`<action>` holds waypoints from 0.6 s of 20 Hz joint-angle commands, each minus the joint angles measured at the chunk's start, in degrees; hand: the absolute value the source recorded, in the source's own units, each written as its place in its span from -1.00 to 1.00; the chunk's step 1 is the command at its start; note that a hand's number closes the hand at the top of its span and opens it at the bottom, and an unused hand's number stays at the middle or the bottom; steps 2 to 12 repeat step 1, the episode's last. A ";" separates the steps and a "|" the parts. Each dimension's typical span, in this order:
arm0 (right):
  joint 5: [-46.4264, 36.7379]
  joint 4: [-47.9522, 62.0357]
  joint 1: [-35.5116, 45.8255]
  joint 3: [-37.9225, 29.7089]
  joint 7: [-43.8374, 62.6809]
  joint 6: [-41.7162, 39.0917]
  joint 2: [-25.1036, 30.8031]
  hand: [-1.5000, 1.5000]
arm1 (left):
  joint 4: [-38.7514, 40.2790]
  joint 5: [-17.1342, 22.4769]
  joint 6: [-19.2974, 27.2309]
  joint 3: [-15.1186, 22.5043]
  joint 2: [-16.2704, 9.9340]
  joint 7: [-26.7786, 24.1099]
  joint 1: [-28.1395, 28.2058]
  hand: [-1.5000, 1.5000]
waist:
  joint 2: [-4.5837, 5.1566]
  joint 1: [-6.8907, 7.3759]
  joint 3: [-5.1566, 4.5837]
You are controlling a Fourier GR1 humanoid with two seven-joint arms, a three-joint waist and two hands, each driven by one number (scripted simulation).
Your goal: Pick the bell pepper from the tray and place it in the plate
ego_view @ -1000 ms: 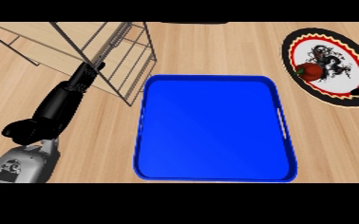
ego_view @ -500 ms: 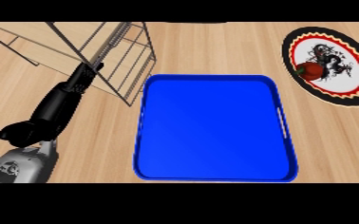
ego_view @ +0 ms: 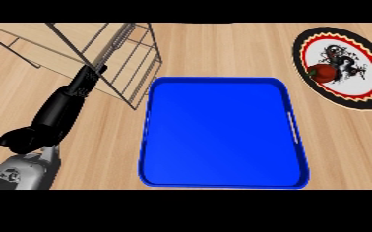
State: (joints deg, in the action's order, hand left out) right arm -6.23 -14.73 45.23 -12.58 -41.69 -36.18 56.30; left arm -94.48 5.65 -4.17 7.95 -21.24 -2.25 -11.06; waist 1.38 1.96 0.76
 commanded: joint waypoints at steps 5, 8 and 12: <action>0.76 -0.97 -2.49 0.59 -9.70 -14.28 0.25 -1.00 | 0.09 -0.48 -0.18 0.57 0.19 -0.61 0.82 0.00 | 0.21 0.20 0.11; 0.76 -0.97 -2.49 0.59 -9.70 -14.28 0.25 -1.00 | 0.09 -0.48 -0.18 0.57 0.19 -0.61 0.82 0.00 | 0.21 0.20 0.11; 0.76 -0.97 -2.49 0.59 -9.70 -14.28 0.25 -1.00 | 0.09 -0.48 -0.18 0.57 0.19 -0.61 0.82 0.00 | 0.21 0.20 0.11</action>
